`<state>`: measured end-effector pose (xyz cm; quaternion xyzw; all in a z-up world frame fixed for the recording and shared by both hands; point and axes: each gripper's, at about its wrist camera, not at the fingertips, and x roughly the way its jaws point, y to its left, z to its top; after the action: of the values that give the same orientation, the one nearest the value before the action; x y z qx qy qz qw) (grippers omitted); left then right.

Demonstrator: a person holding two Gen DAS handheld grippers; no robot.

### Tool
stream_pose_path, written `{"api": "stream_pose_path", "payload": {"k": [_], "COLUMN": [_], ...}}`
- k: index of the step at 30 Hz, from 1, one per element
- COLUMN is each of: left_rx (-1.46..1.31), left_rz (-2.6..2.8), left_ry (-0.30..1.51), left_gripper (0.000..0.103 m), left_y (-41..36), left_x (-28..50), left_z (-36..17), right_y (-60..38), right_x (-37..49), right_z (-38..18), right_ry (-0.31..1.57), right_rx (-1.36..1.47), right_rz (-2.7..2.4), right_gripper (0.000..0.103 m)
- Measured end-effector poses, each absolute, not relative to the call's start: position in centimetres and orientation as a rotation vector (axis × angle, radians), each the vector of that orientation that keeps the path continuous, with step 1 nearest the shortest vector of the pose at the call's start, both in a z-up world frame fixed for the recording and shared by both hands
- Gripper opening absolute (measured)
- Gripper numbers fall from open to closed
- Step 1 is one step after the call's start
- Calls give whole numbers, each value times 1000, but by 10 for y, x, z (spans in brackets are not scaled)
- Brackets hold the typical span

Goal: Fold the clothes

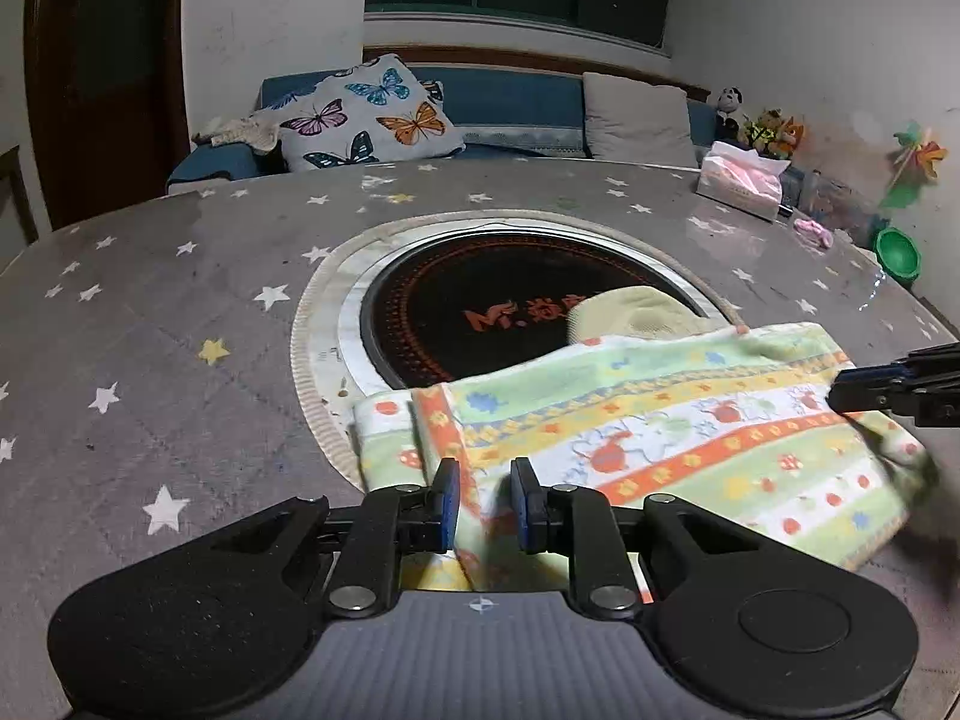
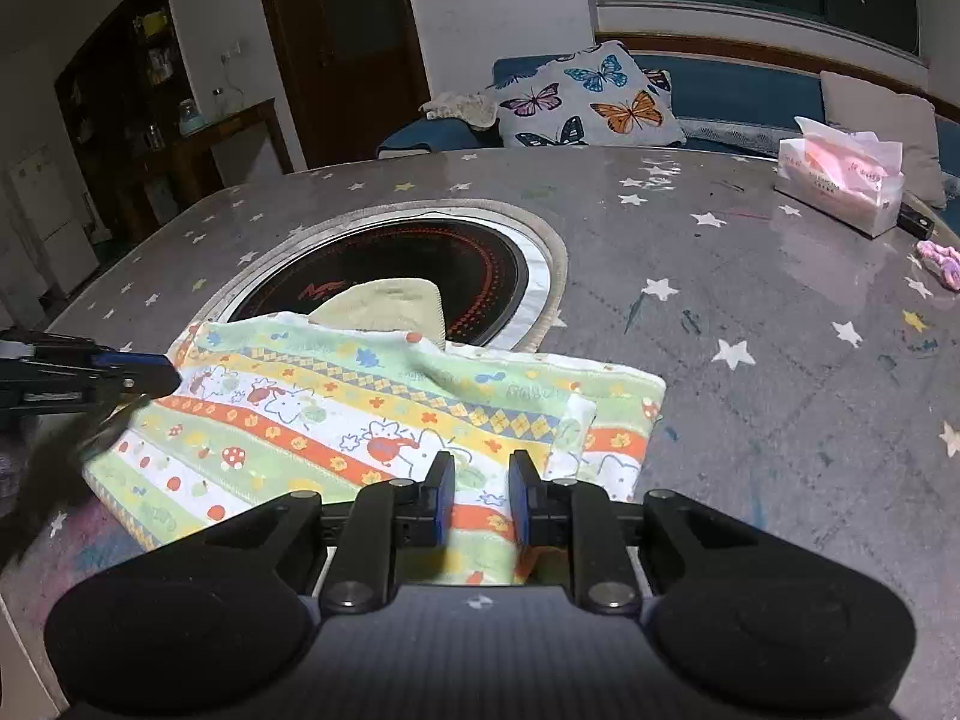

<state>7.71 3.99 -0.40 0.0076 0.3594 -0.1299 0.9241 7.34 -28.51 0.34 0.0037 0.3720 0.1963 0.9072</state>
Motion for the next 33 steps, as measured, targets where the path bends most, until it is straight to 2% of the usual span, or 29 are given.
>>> {"api": "stream_pose_path", "payload": {"k": [10,13,26,30,33], "left_rx": [56,77,114,114,114], "left_rz": [-343,-362,-399,-389,-381], "left_ry": [702,704,744,746,748], "left_gripper": [20,20,21,28,28], "left_y": [6,-7,-36,-35,-35], "left_x": [99,108,134,136,137], "left_z": [14,15,5,3,1], "right_y": [-273,-271,-243,-241,-239], "right_x": [108,115,136,142,137], "right_z": [3,1,4,-5,-1], "right_ry": [758,759,752,779,761], "right_rx": [8,-3,-15,-20,-32], "right_rz": [401,384,454,446,439], "right_gripper": [19,14,14,16,16]}}
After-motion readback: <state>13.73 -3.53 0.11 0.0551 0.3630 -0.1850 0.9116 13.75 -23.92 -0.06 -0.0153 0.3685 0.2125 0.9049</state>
